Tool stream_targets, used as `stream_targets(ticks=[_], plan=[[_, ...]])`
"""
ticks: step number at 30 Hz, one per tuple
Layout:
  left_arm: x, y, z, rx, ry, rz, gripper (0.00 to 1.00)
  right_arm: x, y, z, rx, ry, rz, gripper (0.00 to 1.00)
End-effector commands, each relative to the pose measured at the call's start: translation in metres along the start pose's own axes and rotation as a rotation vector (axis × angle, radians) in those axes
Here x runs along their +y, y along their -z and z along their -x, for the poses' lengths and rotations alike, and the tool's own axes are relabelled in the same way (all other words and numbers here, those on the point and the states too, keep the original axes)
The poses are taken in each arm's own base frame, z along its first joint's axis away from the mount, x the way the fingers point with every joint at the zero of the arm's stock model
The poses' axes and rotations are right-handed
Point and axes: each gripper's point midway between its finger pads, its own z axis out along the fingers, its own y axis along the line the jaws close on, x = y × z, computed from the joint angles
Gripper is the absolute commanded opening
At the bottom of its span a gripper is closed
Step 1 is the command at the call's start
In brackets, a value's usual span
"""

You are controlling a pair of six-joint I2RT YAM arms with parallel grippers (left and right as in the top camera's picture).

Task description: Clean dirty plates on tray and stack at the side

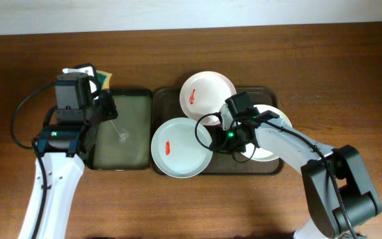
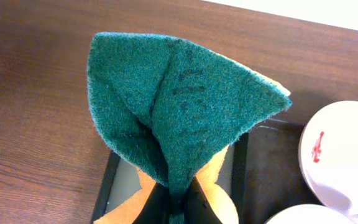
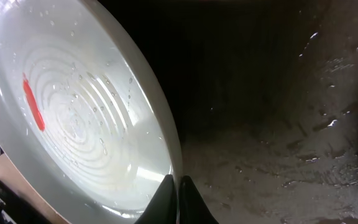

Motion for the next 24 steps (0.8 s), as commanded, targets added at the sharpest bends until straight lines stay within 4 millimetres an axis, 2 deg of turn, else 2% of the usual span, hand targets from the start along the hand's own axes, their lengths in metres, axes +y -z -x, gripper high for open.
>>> stream_targets(ticks=[1,4,5,7,8,12,14,20,24], plan=[[0.0,-0.008,0.0,0.016,-0.015,0.001,0.0,0.004,0.001,0.003,0.0,-0.002,0.01,0.04],[0.001,-0.011,-0.005,0.037,-0.017,0.006,0.0,0.04,0.007,-0.014,0.101,-0.017,0.215,0.04],[0.001,-0.011,-0.005,0.037,-0.017,0.006,0.0,0.038,0.007,-0.018,0.12,-0.045,0.209,0.04],[0.001,-0.011,-0.006,0.044,-0.017,0.007,0.0,0.028,0.007,-0.03,0.163,-0.085,0.156,0.04],[0.001,-0.011,-0.007,0.048,-0.017,0.008,0.0,0.02,0.006,-0.029,0.152,-0.086,0.113,0.04],[0.001,-0.011,-0.008,0.051,-0.018,0.008,0.0,-0.019,0.003,-0.01,0.037,-0.07,-0.116,0.04],[0.001,-0.011,-0.008,0.052,-0.018,0.008,0.0,-0.03,0.002,-0.002,0.0,-0.063,-0.171,0.04],[0.0,-0.011,-0.007,0.047,-0.017,0.0,0.0,-0.047,0.002,0.019,-0.099,-0.055,-0.267,0.04],[-0.001,-0.011,-0.005,0.037,-0.021,-0.002,0.0,-0.042,0.002,0.033,-0.153,-0.035,-0.249,0.05]])
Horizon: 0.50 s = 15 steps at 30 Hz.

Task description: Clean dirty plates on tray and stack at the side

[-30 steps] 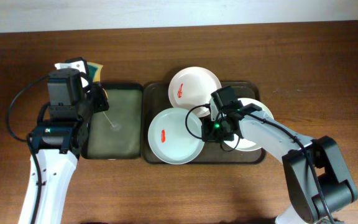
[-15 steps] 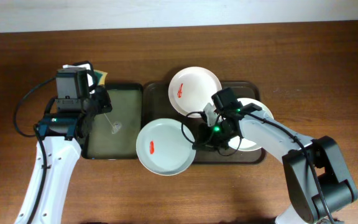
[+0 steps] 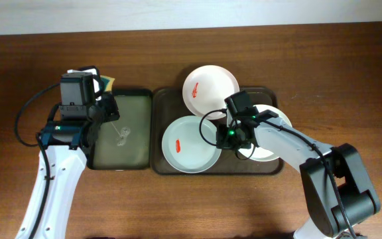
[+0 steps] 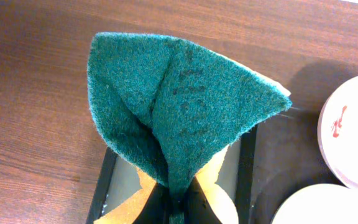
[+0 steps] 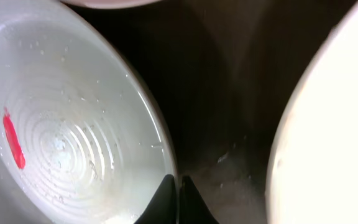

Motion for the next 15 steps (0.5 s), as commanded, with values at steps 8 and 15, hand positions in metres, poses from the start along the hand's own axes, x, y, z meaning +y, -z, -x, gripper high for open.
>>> stream_targets(ticks=[8,15], plan=[[-0.019,0.019,0.032,-0.072,-0.057,-0.098,0.0,0.026,0.016,0.028,-0.06,0.129,0.064,0.48],[-0.021,0.031,0.043,0.179,-0.064,-0.059,0.0,0.039,0.097,0.064,-0.066,0.349,0.024,0.65]])
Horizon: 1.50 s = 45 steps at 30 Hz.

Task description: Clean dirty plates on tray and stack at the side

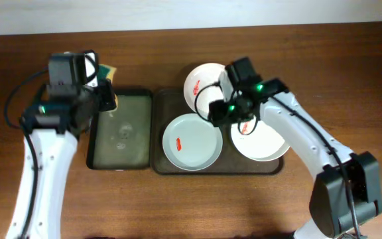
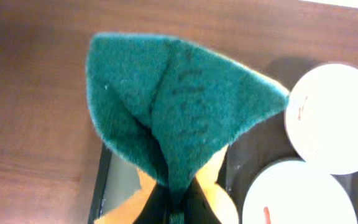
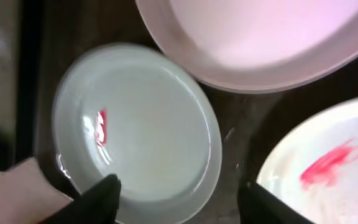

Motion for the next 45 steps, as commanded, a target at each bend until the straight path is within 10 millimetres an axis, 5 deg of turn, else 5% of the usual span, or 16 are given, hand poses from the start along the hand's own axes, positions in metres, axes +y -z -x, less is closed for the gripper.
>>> stream_targets(ticks=[1,6,10,17,26,33,36,40,45], plan=[[-0.003,-0.008,0.013,0.137,-0.015,0.008,0.0,-0.01,0.011,0.006,-0.014,0.079,-0.006,0.65],[-0.004,-0.061,-0.023,0.435,-0.036,0.013,0.0,-0.024,-0.021,-0.027,0.081,0.054,-0.017,0.63],[-0.029,-0.082,-0.046,0.55,-0.008,-0.109,0.0,-0.024,-0.037,-0.045,0.123,0.061,-0.017,0.41],[-0.063,-0.077,-0.062,0.592,-0.09,-0.138,0.0,-0.027,-0.059,-0.052,0.083,0.085,-0.008,0.36],[-0.134,-0.083,-0.083,0.592,-0.128,-0.16,0.0,-0.03,-0.07,-0.051,0.041,0.093,-0.002,0.23],[-0.146,-0.108,-0.102,0.584,-0.068,-0.109,0.0,-0.026,-0.071,-0.046,0.024,0.022,0.019,0.25],[-0.145,-0.108,-0.102,0.585,-0.068,-0.108,0.0,-0.023,-0.07,-0.047,0.026,0.021,0.041,0.33],[-0.145,-0.109,-0.105,0.594,-0.069,-0.106,0.0,-0.01,-0.062,-0.042,0.026,-0.022,0.209,0.32],[-0.145,-0.109,-0.106,0.6,-0.071,-0.103,0.0,-0.028,-0.057,-0.044,0.036,-0.061,0.205,0.22]])
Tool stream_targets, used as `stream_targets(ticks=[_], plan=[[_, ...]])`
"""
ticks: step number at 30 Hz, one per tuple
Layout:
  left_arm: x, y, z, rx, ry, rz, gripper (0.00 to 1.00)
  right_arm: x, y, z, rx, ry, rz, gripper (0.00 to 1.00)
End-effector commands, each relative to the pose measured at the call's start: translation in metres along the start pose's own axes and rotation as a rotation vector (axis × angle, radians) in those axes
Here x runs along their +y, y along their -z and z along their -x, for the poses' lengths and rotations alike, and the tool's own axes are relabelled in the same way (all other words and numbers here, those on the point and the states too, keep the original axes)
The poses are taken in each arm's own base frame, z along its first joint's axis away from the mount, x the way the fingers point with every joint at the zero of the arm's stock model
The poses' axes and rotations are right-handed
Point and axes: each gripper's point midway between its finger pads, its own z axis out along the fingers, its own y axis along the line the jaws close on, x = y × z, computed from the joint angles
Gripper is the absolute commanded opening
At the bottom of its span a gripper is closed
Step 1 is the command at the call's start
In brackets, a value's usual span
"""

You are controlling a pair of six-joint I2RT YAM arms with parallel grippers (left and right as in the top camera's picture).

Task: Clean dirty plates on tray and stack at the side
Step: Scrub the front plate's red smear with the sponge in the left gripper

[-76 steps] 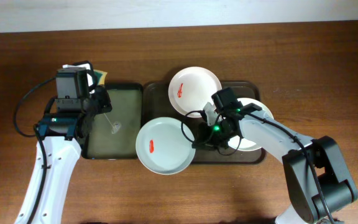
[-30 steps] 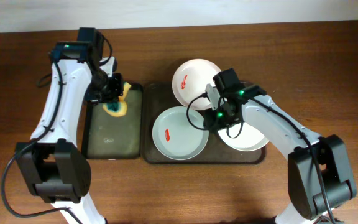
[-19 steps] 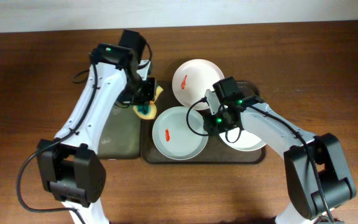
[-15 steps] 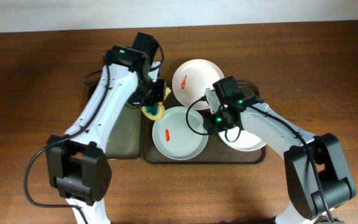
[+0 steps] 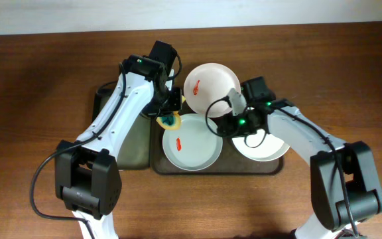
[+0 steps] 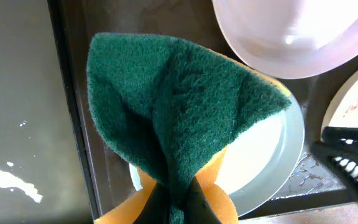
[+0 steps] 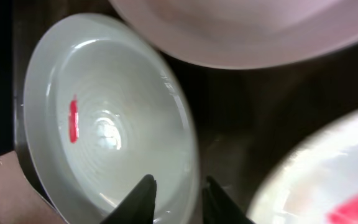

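Three white plates lie on the brown tray (image 5: 244,166). The middle plate (image 5: 192,151) (image 7: 98,118) has a red smear, and so does the right plate (image 5: 265,144). The far plate (image 5: 209,84) overlaps the tray's back edge. My left gripper (image 5: 169,120) (image 6: 179,194) is shut on a green and yellow sponge (image 6: 179,112), held over the middle plate's left rim. My right gripper (image 5: 226,125) (image 7: 178,200) is open, with one finger on each side of that plate's right rim.
A dark tray of water (image 5: 126,147) (image 6: 17,93) sits to the left of the brown tray, partly under my left arm. Bare wooden table (image 5: 350,79) surrounds both trays.
My left gripper, with the sponge, has moved from behind the water tray to over the middle plate's left rim. My right gripper was wide open above the plates. It now sits lower, straddling that plate's right rim.
My right gripper was shut on the middle plate's rim while the plate overhung the brown tray's left edge. Then the plate lay further right, inside the tray. Then the gripper was open above it. The left gripper has held the sponge throughout and now has it at the plate.
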Motion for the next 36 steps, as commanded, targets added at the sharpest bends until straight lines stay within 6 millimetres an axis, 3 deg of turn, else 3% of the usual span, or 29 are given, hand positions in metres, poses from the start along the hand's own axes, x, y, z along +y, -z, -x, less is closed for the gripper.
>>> stream_targets(ticks=[1,7,11,16,17,26,28,29,33,36], plan=[[0.002,-0.007,-0.003,0.019,0.013,0.014,0.0,0.002,-0.005,-0.009,0.032,0.007,0.014,0.23],[-0.007,-0.016,-0.009,0.042,-0.012,0.02,0.0,-0.009,-0.016,-0.016,0.065,-0.005,-0.024,0.23],[-0.007,-0.02,-0.01,0.052,-0.012,0.024,0.0,-0.011,-0.021,-0.019,0.079,-0.012,-0.022,0.18],[-0.003,-0.026,-0.016,0.072,-0.01,0.032,0.0,-0.011,-0.022,-0.019,0.081,-0.013,-0.022,0.19],[-0.002,-0.029,-0.018,0.081,-0.009,0.036,0.0,-0.012,-0.022,-0.02,0.082,-0.014,-0.023,0.24],[0.0,-0.039,-0.024,0.095,-0.01,0.039,0.0,-0.011,-0.023,-0.018,0.076,-0.023,-0.019,0.23],[-0.003,-0.04,-0.028,0.102,-0.019,0.041,0.0,-0.011,-0.023,-0.017,0.072,-0.021,-0.018,0.22],[-0.005,-0.042,-0.031,0.111,-0.027,0.045,0.0,-0.011,-0.023,-0.017,0.07,-0.02,-0.018,0.15],[0.0,-0.058,-0.052,0.168,-0.036,0.068,0.0,-0.009,-0.024,-0.017,0.072,-0.014,-0.017,0.14],[0.003,-0.074,-0.055,0.157,-0.037,0.062,0.0,-0.001,-0.028,-0.018,0.075,0.014,-0.014,0.19]])
